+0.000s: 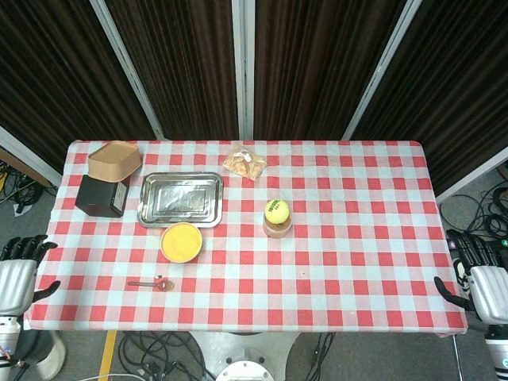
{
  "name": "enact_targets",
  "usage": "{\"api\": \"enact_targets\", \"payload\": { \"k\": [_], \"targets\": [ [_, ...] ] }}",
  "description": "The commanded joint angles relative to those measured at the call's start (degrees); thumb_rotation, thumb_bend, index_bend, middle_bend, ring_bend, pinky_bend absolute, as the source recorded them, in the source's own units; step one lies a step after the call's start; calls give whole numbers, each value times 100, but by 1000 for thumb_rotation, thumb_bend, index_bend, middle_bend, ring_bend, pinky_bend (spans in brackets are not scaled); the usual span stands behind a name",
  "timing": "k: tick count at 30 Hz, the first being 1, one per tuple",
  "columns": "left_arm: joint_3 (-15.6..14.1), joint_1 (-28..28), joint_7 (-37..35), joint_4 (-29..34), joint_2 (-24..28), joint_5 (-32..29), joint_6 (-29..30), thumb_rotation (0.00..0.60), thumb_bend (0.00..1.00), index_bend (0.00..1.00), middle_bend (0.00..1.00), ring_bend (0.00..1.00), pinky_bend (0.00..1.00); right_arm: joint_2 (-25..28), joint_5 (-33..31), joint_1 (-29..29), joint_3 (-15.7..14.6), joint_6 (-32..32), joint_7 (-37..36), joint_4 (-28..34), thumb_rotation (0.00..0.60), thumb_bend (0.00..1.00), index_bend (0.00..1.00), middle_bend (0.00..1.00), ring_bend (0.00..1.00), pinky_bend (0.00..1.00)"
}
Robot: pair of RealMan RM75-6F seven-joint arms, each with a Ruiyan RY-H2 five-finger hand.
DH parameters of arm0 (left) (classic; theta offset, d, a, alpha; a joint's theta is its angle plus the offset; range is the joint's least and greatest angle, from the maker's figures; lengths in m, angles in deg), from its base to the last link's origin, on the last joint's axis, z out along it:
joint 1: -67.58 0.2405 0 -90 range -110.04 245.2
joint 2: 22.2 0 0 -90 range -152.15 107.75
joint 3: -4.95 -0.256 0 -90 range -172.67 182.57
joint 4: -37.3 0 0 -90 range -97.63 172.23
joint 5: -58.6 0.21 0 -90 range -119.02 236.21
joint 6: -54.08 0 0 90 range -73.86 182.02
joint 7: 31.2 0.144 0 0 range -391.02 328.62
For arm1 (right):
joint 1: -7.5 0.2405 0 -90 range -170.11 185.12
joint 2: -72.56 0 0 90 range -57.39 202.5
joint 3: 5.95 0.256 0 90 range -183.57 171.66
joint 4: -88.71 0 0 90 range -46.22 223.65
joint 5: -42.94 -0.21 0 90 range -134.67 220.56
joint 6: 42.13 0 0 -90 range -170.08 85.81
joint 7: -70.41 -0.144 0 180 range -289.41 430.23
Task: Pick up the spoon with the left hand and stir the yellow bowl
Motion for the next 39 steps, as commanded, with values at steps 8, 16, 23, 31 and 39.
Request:
{"api": "enact_targets", "payload": {
  "k": [8, 16, 23, 31, 39],
  "targets": [
    [-15, 3, -7, 70, 36, -17, -34, 600, 87, 358, 298, 216, 165, -2, -19, 23, 21, -5, -33, -43, 600, 272, 0, 78, 0, 0],
    [-21, -211, -209, 61, 49, 20, -418, 600, 86, 359, 298, 216, 165, 31, -17, 38, 67, 53, -13, -61, 600, 273, 0, 77, 0, 0],
    [38, -729, -320, -45, -23, -81, -1280, 600, 158, 436, 415, 328, 238, 82, -72, 145, 129, -76, 92, 0, 600, 273, 0, 77, 0, 0],
    [-120, -1278, -780, -289, -415, -55, -2332, 600, 214, 541, 753, 705, 809, 77, -149, 246, 152, -254, 163, 45, 600, 273, 0, 77, 0, 0],
    [-260, -1350, -728, -677, -1092, -288, -2620, 600, 208, 552, 891, 864, 958, 98, -163, 250, 139, -264, 203, 76, 600, 272, 0, 77, 0, 0]
  ]
}}
